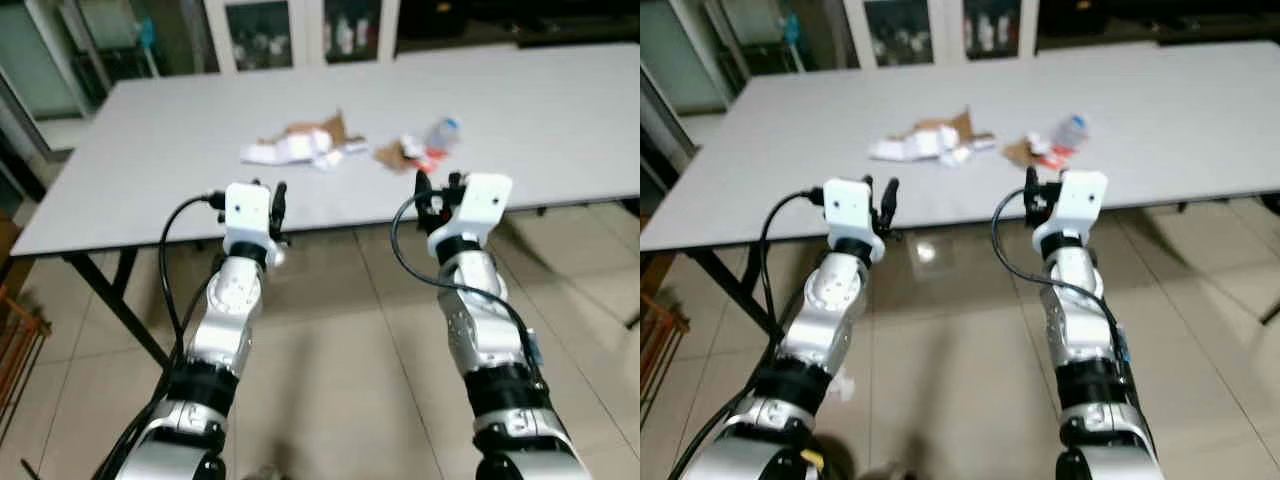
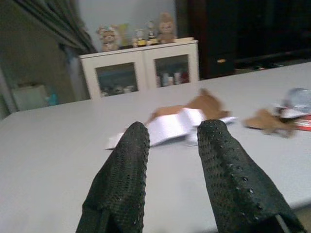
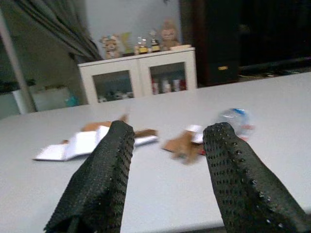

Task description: Picking trash to rubbish bin

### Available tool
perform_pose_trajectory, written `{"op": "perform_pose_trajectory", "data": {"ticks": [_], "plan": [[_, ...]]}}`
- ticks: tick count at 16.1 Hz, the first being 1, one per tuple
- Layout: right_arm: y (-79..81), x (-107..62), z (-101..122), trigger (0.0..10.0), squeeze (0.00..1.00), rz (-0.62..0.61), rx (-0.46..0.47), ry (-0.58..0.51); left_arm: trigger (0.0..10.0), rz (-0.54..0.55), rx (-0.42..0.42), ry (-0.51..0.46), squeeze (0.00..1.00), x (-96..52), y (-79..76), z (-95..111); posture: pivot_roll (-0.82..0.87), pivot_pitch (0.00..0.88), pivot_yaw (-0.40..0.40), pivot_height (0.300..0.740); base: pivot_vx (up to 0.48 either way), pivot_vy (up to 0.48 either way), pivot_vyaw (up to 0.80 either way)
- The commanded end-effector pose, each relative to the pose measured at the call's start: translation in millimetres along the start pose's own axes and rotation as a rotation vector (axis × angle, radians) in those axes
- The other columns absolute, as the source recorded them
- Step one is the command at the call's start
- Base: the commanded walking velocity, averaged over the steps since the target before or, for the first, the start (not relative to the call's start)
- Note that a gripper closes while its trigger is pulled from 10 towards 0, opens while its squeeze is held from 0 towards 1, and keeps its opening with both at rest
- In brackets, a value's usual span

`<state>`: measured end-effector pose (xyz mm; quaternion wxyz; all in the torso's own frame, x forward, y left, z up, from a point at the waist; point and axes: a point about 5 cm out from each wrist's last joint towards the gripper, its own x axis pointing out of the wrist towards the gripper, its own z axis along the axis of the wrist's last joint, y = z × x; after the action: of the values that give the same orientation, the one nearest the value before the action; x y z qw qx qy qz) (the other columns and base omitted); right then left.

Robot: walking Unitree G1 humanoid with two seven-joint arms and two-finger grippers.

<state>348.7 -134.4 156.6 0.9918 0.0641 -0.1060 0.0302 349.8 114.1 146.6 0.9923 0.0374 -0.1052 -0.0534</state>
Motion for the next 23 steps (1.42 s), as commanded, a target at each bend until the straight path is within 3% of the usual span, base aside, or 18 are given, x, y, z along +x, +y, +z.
{"op": "perform_pose_trajectory", "data": {"ticks": [1, 15, 23], "plan": [[10.9, 1.7, 0.5, 10.0, 0.00, 0.032, 0.008, 0.001, 10.0, 0.024, 0.013, 0.006, 0.00, -0.8, 9.4, -0.8, 0.01, 0.030, 0.052, 0.720, 0.480, 0.000, 0.00], [12.3, 1.9, -0.5, 10.0, 0.00, 0.041, -0.028, 0.007, 10.0, 0.017, 0.012, 0.007, 0.00, -0.8, 8.3, -0.7, 0.01, 0.026, 0.054, 0.720, 0.480, 0.000, 0.00], [11.9, 0.7, -2.6, 10.0, 0.00, 0.032, -0.017, 0.013, 10.0, 0.006, 0.011, 0.004, 0.00, 0.0, 6.0, 0.3, 0.00, 0.007, 0.062, 0.720, 0.480, 0.000, 0.30]]}}
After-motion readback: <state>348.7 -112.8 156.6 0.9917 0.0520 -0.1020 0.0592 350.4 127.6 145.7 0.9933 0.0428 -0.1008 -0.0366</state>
